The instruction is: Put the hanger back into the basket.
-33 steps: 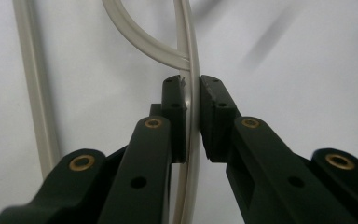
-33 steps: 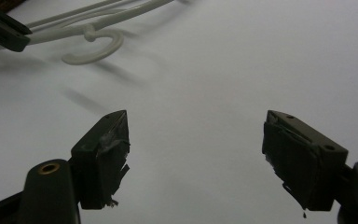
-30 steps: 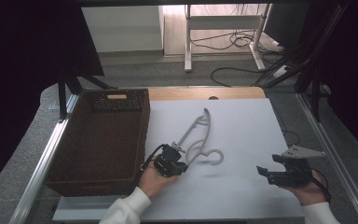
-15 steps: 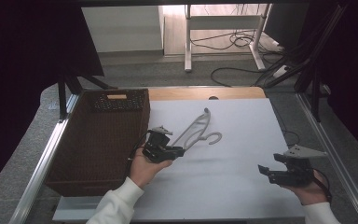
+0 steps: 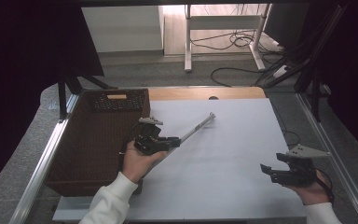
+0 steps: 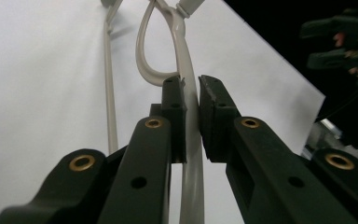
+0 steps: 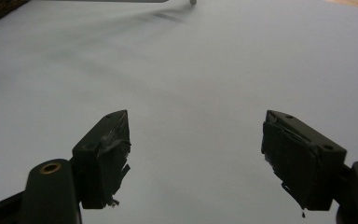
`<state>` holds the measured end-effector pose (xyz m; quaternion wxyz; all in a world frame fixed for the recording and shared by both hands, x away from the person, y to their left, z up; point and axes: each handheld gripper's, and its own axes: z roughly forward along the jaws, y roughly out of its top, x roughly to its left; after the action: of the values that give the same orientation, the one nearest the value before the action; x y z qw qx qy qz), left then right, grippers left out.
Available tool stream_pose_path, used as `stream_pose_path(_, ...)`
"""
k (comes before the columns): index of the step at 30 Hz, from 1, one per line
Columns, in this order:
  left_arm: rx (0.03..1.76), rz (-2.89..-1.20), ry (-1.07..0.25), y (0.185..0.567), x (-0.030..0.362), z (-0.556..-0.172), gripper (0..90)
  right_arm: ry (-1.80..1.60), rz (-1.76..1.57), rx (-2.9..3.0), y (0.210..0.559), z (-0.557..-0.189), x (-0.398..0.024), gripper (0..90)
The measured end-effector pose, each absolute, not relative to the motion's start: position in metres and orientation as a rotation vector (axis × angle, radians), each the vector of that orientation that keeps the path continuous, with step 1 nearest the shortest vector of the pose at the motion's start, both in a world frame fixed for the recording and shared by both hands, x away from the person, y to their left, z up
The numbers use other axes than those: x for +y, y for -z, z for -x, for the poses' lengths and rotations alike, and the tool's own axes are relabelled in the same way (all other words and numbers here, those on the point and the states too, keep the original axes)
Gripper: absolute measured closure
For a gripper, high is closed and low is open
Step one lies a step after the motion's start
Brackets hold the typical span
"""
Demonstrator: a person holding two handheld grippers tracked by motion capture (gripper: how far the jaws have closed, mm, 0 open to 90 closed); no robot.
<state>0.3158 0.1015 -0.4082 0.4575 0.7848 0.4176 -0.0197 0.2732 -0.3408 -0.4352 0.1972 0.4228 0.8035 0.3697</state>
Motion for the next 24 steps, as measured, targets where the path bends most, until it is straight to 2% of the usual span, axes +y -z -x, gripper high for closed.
stream_pose_path(24,0.989,-1.881,0.004,0.372,0.124,-0.313,82.1,-1.027,-1.191,2.245,0.437,-0.274,-0.342,24.2)
